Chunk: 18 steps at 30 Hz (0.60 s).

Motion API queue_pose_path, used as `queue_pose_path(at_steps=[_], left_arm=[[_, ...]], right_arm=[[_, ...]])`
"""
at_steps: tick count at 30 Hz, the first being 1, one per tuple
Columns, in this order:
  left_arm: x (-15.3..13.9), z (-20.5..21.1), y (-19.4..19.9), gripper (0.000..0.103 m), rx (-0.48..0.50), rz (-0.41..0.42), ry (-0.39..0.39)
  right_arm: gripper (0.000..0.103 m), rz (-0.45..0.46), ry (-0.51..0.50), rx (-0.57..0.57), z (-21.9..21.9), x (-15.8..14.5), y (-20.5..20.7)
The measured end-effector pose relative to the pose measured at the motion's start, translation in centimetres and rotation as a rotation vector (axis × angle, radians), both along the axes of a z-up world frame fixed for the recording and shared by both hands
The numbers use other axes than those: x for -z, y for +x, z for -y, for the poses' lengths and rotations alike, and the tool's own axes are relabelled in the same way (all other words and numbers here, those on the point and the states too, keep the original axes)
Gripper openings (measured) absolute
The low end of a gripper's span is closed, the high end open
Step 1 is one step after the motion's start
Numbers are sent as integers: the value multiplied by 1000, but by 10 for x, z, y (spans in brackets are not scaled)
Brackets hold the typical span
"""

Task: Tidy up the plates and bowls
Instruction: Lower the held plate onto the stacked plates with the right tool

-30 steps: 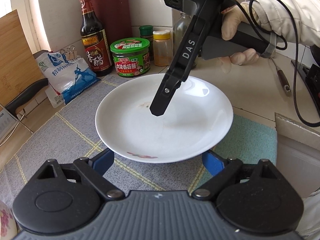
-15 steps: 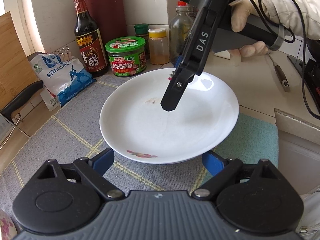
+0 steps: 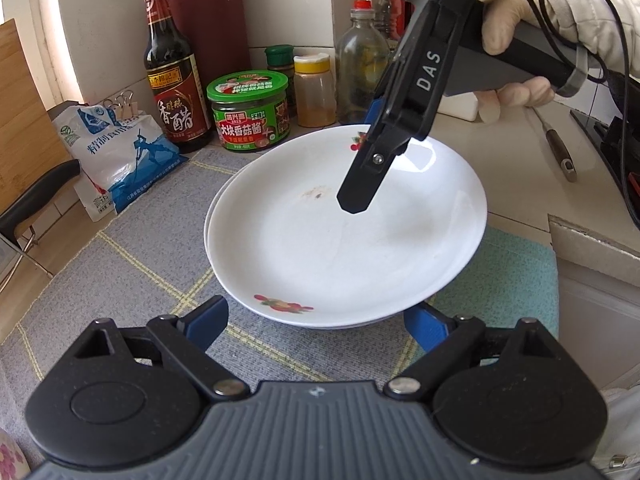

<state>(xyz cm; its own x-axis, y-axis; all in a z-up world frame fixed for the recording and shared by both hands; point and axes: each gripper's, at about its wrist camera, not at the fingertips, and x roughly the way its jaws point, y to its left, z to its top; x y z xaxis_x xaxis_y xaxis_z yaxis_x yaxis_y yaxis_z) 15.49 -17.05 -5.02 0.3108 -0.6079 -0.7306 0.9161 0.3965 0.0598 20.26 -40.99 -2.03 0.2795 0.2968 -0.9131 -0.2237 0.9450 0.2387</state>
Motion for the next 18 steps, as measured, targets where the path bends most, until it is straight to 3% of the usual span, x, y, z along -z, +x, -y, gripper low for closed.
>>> queue_pose_path(at_steps=[18], left_arm=[[1,-5,1,95,-3,-10,-23]], right_arm=[[103,-1,-77,46,-5,-8,-8]])
